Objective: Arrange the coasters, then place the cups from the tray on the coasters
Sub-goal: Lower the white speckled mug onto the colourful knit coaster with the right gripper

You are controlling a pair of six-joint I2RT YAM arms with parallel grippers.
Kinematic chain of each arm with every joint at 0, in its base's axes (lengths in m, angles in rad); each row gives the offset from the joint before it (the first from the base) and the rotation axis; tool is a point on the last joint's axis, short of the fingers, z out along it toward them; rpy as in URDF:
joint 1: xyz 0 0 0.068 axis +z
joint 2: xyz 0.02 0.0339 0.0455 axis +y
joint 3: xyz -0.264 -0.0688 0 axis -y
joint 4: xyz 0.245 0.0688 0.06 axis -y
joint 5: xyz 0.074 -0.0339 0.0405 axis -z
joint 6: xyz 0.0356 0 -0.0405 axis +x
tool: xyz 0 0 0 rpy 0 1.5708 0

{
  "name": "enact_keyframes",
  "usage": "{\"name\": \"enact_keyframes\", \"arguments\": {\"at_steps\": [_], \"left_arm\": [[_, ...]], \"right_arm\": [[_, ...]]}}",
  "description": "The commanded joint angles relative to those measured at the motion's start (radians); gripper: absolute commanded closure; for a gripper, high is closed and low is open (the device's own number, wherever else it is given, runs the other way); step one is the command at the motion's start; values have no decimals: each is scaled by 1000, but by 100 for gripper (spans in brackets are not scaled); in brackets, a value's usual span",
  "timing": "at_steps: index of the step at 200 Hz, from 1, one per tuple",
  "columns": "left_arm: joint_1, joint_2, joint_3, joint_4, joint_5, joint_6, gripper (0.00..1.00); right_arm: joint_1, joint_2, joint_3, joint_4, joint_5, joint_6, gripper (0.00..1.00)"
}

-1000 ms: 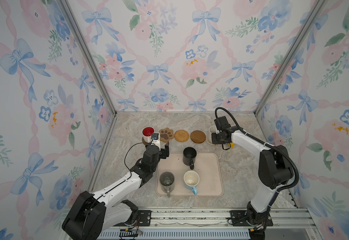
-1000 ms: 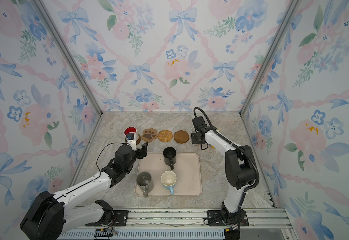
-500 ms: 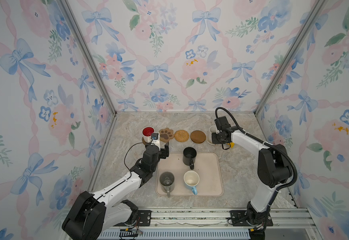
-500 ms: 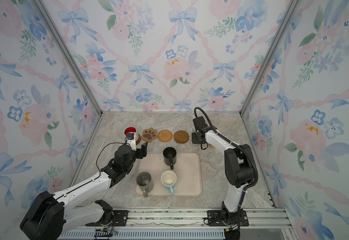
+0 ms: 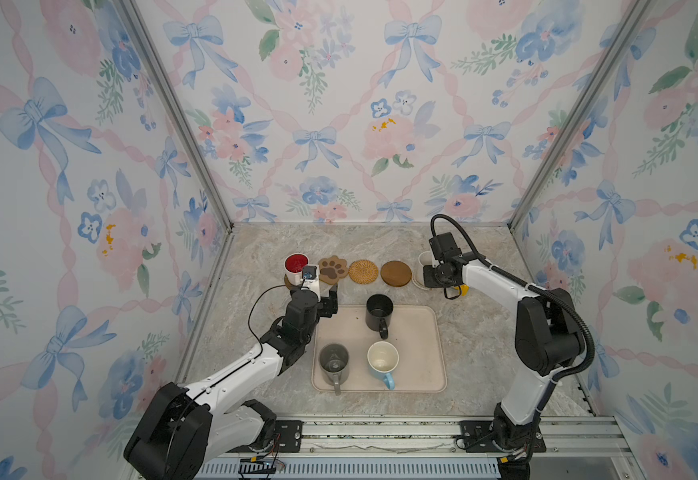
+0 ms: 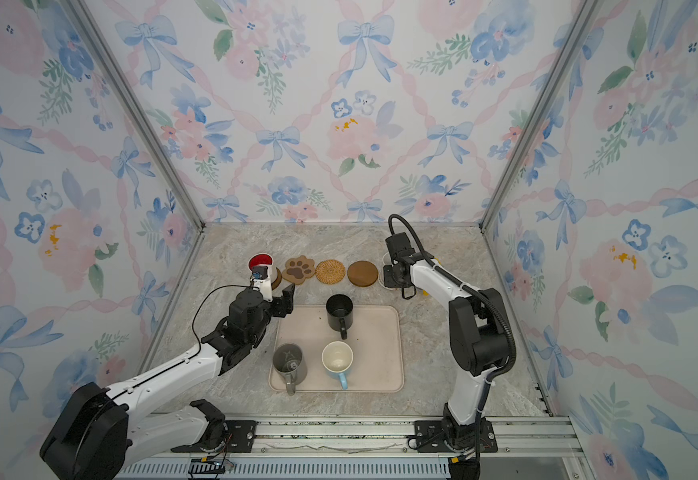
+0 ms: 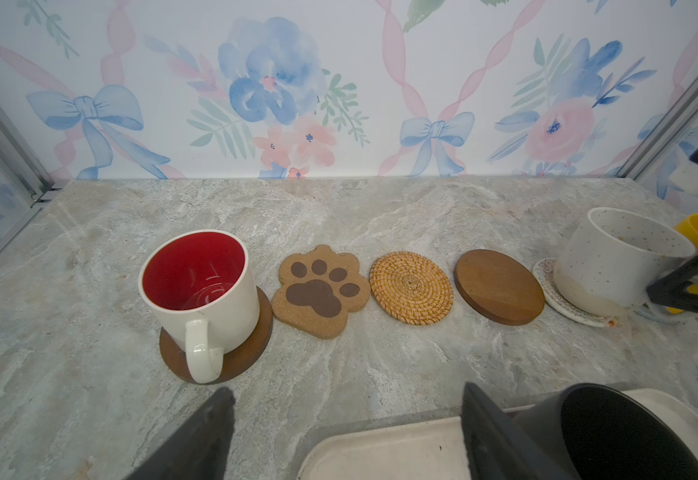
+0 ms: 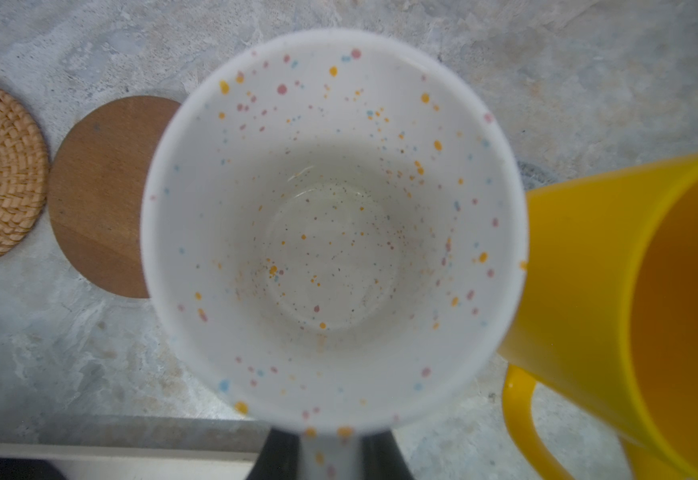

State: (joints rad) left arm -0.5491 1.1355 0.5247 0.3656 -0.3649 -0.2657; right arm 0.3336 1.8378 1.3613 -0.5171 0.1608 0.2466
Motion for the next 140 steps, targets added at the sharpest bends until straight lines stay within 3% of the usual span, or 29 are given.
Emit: {"name": "enact_keyframes", "arguments": {"at_steps": [1,140], "left_arm": [[8,-15,-15,6,9,-10,19],[9,-13,-15,7,15,-10,19]], "right_arm": [[-7,-30,21,81,11,9,100],[-7,-34,5,87,24,3,100]]}}
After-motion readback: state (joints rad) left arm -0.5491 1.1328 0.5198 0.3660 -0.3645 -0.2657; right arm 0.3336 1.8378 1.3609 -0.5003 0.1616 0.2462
